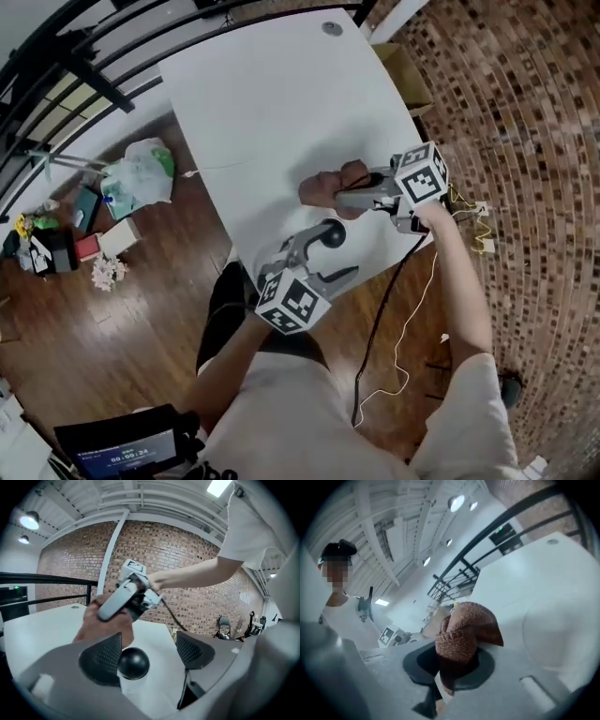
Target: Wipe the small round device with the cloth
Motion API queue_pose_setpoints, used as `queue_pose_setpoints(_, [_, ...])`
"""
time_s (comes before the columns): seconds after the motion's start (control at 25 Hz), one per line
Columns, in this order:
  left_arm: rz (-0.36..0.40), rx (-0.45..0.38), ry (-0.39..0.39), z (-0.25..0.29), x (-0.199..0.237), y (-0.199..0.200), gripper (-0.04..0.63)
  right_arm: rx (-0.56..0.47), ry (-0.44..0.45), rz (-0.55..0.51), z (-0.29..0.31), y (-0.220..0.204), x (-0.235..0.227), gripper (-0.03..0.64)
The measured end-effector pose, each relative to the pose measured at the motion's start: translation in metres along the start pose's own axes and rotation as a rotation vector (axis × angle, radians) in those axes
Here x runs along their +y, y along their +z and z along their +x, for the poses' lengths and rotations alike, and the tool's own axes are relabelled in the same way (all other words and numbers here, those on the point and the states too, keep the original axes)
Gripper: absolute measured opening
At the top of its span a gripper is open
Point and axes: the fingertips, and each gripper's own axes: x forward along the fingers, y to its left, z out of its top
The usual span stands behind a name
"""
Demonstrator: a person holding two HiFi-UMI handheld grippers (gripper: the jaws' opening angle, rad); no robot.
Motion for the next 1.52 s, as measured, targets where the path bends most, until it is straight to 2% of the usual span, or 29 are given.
queue_pose_setpoints(0.12, [-0.037, -0.03, 0.007, 0.012, -0.011, 0.008, 0.394, 0.262, 0.123, -0.038, 0.056, 0.009, -0.008, 0.026])
queue_pose_setpoints(0.24, [-0.063, -0.037, 0.014, 0.021, -0.016, 0.007, 0.394, 0.508, 0.246, -0.112, 0.107, -0.002, 0.0, 0.026])
queue_pose_setpoints(0.36, [-0.091, -0.044, 0.032, 0.027, -0.017, 0.003, 0.396, 0.767, 0.373, -0.179, 0.137, -0.035, 0.017, 0.026])
queue_pose_setpoints(0.56, [-0.136, -0.052, 0.058, 0.03, -0.011, -0.005, 0.396, 1.18, 0.494, -0.2, 0.141, -0.097, 0.028, 0.026])
queue_pose_setpoints(0.68, [-0.163, -0.069, 0.062, 0.027, -0.01, -0.006, 0.394, 1.343, 0.534, -0.18, 0.132, -0.115, 0.032, 0.025])
queue_pose_setpoints(0.8, [-0.167, -0.074, 0.066, 0.024, -0.01, -0.008, 0.391, 1.417, 0.538, -0.177, 0.134, -0.12, 0.031, 0.025])
queue_pose_setpoints(0.92, [-0.158, -0.063, 0.067, 0.021, -0.009, -0.012, 0.391, 1.426, 0.516, -0.197, 0.142, -0.121, 0.023, 0.025])
queue_pose_setpoints(1.04, [-0.15, -0.042, 0.064, 0.02, -0.007, -0.015, 0.391, 1.34, 0.478, -0.192, 0.148, -0.11, 0.01, 0.025])
queue_pose_setpoints(1.32, [-0.136, 0.011, 0.069, 0.012, -0.005, -0.019, 0.388, 0.994, 0.362, -0.088, 0.12, -0.077, -0.021, 0.025])
queue_pose_setpoints(1.52, [-0.123, 0.037, 0.075, 0.011, 0.001, -0.019, 0.38, 0.649, 0.324, 0.005, 0.092, -0.062, -0.039, 0.025])
